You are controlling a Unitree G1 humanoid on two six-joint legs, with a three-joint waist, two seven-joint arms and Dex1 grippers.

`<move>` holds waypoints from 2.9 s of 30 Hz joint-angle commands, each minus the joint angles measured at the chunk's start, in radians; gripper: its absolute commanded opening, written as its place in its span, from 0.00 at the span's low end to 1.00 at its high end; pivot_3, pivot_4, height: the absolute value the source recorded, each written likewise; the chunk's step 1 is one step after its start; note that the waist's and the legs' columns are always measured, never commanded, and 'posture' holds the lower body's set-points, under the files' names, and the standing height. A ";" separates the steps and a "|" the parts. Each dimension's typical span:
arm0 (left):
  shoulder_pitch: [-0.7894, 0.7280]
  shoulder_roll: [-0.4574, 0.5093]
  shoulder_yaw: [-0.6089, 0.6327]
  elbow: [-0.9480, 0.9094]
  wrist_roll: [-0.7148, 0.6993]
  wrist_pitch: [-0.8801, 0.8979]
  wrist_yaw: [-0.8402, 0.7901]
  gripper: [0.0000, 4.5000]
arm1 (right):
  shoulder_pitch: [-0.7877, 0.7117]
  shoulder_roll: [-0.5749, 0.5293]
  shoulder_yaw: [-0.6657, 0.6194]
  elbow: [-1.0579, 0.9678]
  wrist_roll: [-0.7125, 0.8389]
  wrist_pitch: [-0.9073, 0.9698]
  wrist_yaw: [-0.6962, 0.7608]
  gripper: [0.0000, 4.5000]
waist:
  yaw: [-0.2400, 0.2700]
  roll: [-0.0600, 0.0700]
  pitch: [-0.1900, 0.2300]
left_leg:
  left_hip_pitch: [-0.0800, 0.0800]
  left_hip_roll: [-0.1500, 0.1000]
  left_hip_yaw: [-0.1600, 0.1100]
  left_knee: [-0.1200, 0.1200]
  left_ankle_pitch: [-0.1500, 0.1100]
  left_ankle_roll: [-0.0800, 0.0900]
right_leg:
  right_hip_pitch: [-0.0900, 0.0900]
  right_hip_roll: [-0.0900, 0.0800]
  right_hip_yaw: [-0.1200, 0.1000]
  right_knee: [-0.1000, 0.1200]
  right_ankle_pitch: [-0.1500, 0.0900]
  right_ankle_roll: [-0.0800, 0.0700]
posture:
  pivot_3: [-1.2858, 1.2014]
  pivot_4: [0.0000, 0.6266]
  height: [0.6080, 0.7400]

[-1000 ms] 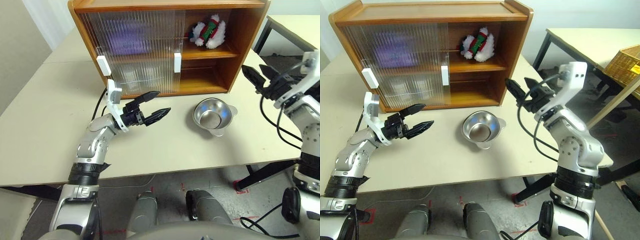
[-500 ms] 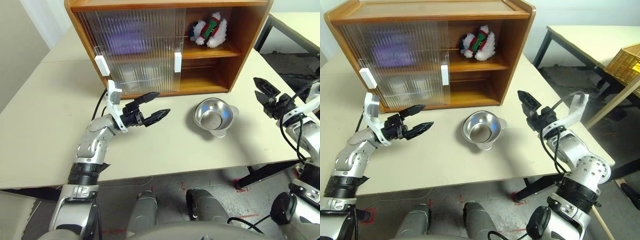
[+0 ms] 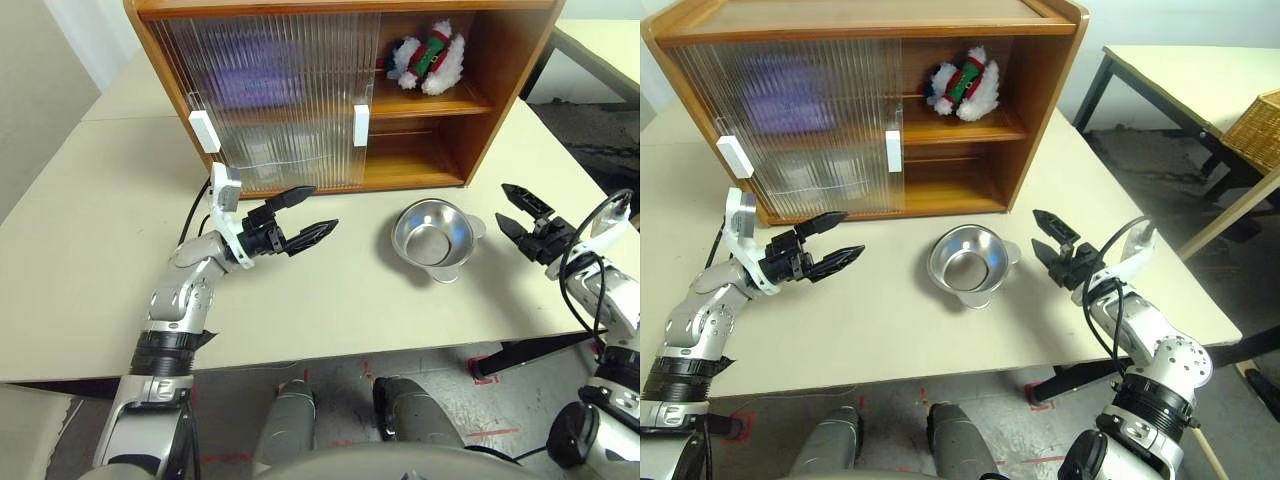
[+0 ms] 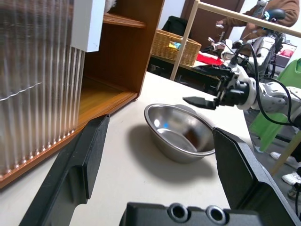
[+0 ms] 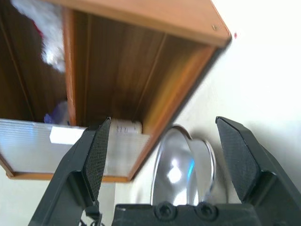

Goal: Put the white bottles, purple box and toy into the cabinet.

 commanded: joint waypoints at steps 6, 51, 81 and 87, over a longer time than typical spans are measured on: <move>0.011 0.021 -0.015 -0.016 0.017 -0.004 -0.025 1.00 | 0.071 -0.018 0.047 0.026 0.015 0.023 0.040 0.99 | 0.003 -0.001 0.001 | 0.000 0.000 -0.001 0.000 -0.001 -0.001 | 0.000 0.000 -0.001 0.000 0.000 0.000 | 0.53 0.20 1.00; -0.061 0.027 -0.019 0.034 0.035 -0.012 -0.042 1.00 | 0.015 -0.033 0.066 0.216 -0.105 -0.055 0.225 0.01 | 0.000 -0.003 0.000 | 0.011 -0.001 0.002 0.006 -0.003 -0.002 | 0.008 0.002 0.017 0.003 0.001 0.000 | 0.52 0.14 1.00; -0.036 0.030 -0.014 0.003 0.036 -0.002 -0.036 1.00 | -0.260 0.168 -0.002 0.257 0.106 -0.262 0.071 0.01 | -0.004 -0.002 0.000 | 0.009 -0.001 0.002 0.006 -0.003 -0.001 | 0.004 0.003 0.017 0.004 0.002 -0.001 | 0.53 0.15 1.00; -0.039 0.038 -0.009 0.002 0.034 0.001 -0.037 1.00 | -0.342 0.200 -0.018 0.363 0.063 -0.368 0.120 0.01 | -0.004 -0.002 0.000 | 0.007 -0.001 0.001 0.006 -0.003 -0.001 | 0.002 0.002 0.017 0.004 0.003 -0.003 | 0.53 0.15 1.00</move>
